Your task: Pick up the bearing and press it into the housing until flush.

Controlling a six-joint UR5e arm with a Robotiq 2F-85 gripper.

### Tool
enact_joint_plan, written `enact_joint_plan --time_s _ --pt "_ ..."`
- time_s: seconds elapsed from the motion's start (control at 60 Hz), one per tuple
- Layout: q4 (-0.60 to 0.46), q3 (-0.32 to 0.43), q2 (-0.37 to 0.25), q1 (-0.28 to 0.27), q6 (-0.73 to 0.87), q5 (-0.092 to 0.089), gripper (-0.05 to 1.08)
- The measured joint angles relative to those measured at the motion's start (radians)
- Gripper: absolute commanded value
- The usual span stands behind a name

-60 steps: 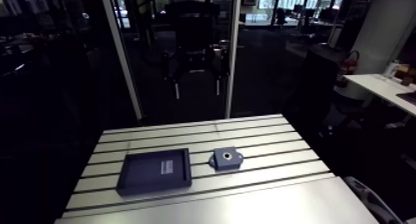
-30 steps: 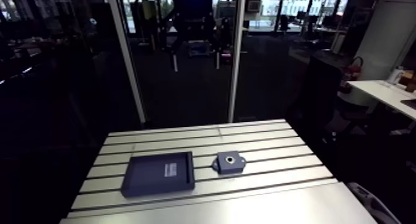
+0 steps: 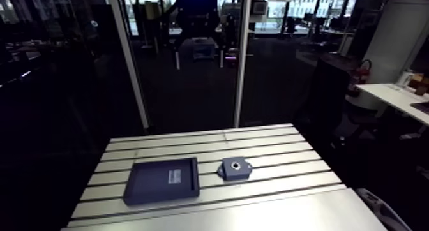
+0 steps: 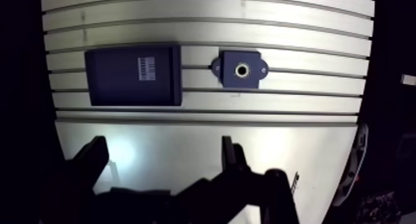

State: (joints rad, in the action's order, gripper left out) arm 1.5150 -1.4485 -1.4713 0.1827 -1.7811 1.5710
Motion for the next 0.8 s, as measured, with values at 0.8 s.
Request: enact_joint_plan --time_s 0.8 --pt "0.005 0.017 0.007 -0.002 0.001 -0.009 0.01"
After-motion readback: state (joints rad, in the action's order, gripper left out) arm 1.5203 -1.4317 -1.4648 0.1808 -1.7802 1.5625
